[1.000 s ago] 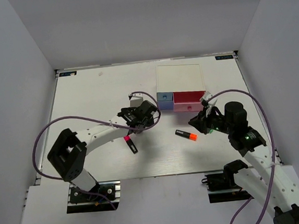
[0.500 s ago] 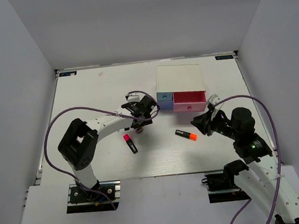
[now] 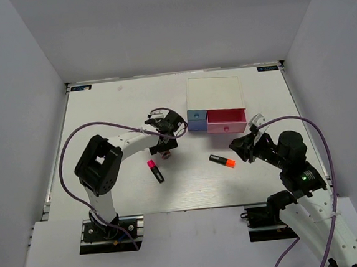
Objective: Sort the stationery into containers
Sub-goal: Pick up the stationery from the center of the board, then place the stationery in the drawer.
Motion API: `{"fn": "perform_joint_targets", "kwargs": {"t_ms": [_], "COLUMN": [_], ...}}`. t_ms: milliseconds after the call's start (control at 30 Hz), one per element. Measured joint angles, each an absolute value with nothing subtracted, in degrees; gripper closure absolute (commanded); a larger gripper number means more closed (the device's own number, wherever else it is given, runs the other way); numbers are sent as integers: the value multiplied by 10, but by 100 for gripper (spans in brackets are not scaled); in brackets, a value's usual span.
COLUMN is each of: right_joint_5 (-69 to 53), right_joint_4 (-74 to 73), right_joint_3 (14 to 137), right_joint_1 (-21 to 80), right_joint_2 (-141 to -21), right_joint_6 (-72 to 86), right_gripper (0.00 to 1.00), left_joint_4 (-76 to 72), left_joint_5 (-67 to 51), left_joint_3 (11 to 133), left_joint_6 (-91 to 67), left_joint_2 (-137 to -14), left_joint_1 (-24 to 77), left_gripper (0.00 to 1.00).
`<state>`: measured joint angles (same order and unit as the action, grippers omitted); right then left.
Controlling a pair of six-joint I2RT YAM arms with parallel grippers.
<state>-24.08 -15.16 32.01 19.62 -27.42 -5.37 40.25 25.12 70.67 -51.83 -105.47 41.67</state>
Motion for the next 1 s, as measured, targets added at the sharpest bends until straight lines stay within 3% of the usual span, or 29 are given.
{"fn": "perform_joint_targets", "kwargs": {"t_ms": [200,300,333,433,600,767,900,1000], "right_joint_5": [-235,-230,-228,-224,-217,-207,-196,-187], "right_joint_4": [-151,-151,-151,-151,-150,-150,-149,-149], "right_joint_3": [320,320,320,320,320,320,320,320], "right_joint_1": [196,196,196,196,196,196,196,196], "right_joint_2": [-270,-269,-269,-267,-259,-258,-258,-256], "right_joint_6": [-54,-55,-54,-57,-58,-58,-58,-59], "right_gripper": [57,47,43,36,36,36,36,43], "left_joint_4": [394,388,386,386,403,387,296,229], "left_joint_5": [236,231,229,229,231,225,145,44], "left_joint_3": [707,707,707,707,704,684,645,622], "left_joint_6": [-510,-502,-497,-480,-445,-348,-223,-126], "left_joint_2": [-1056,-1056,-1056,-1055,-1024,-881,-750,-695], "left_joint_1": [410,406,405,407,417,421,419,419], "left_gripper": [48,66,80,100,100,100,100,100]}}
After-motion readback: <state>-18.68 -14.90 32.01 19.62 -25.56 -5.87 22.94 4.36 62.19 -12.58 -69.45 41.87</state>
